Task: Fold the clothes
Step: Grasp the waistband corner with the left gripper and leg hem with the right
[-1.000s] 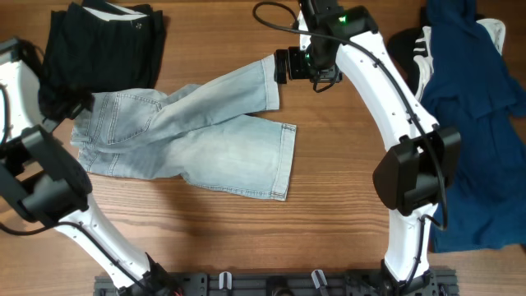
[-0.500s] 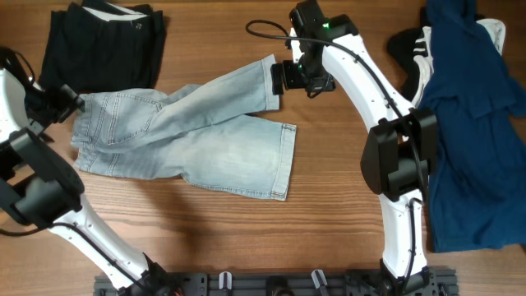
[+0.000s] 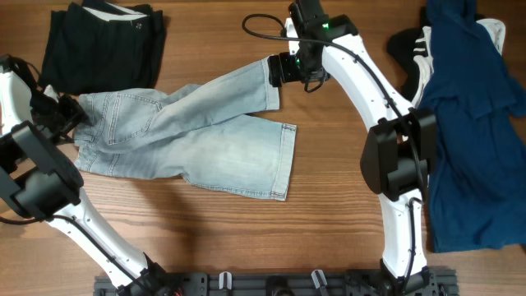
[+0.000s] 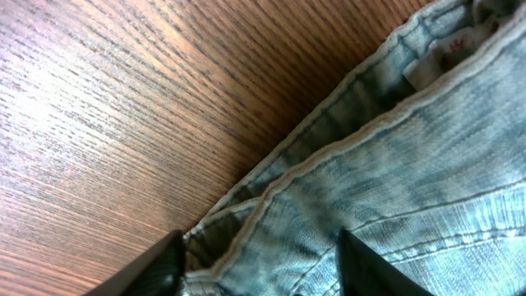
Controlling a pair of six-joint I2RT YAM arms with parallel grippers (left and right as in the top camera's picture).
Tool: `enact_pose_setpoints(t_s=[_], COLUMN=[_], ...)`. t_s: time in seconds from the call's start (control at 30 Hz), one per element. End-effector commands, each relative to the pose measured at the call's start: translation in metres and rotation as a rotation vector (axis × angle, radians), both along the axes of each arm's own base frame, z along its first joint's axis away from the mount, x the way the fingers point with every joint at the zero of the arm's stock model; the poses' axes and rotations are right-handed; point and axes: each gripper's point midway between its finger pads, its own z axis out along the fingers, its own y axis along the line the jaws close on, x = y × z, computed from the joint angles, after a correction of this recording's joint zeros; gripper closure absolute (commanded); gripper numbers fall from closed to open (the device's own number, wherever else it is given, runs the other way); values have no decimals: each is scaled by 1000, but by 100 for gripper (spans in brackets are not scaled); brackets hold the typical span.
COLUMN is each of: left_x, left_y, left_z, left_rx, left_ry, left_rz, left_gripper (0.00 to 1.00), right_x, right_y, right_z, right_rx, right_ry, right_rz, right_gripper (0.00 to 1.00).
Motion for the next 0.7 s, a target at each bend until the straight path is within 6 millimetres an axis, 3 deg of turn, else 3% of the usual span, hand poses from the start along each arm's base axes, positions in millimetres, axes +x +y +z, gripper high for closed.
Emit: enact_pose_setpoints(t_s=[0.0, 0.1, 0.23, 0.47, 0.67], left_x=[-4, -9, -10, -10, -10], left_y=[-9, -12, -13, -12, -12], left_z=[-12, -18, -19, -19, -19], left_rx=[-50, -59, -62, -61, -61], left_ry=[19, 34, 38, 38, 38], left_rz=[-12, -12, -11, -8, -8], left_gripper=[43, 44, 49, 44, 42], right_x=[3, 7, 10, -5, -23], right_y=[-3, -2, 0, 1, 23], right_z=[-28, -37, -43, -75, -73], right_rx=[-28, -30, -25, -23, 101], right_ry=[26, 20, 19, 118, 197], right_rz=[19, 29, 26, 41, 100], right_gripper=[6, 6, 25, 26, 31])
